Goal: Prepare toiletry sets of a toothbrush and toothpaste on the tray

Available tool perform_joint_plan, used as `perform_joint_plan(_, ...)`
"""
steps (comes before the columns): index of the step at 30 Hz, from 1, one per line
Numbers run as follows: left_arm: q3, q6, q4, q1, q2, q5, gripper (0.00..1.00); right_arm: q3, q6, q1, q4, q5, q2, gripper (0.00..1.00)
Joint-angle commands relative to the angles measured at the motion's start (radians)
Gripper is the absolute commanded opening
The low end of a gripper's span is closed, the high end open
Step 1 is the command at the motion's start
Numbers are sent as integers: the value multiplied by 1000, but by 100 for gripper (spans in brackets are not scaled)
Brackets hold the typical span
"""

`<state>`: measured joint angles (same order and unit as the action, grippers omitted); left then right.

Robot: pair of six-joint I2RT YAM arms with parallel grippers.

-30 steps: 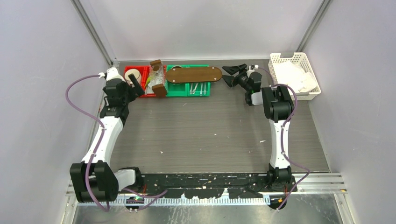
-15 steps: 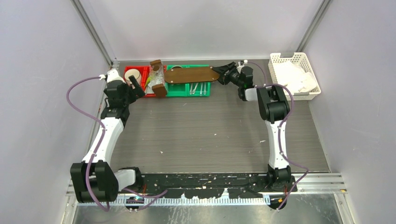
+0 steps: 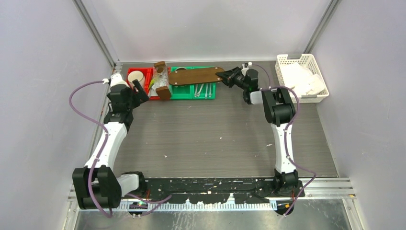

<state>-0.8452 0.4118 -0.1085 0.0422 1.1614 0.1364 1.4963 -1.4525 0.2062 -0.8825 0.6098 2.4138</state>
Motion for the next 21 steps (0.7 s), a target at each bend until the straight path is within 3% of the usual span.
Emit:
perform_joint_plan(1,11,5,43,5,-42,9,100,36,-104,-16,-193,32,19,1)
perform_joint_plan(8,24,7,30,5,-75,-1,100,-100,-375,-95,-554,23,-32,1)
perform_joint_plan(21,36,4,-42,1,-182,-10,100,-679,-286,-140,-524,111,-454,1)
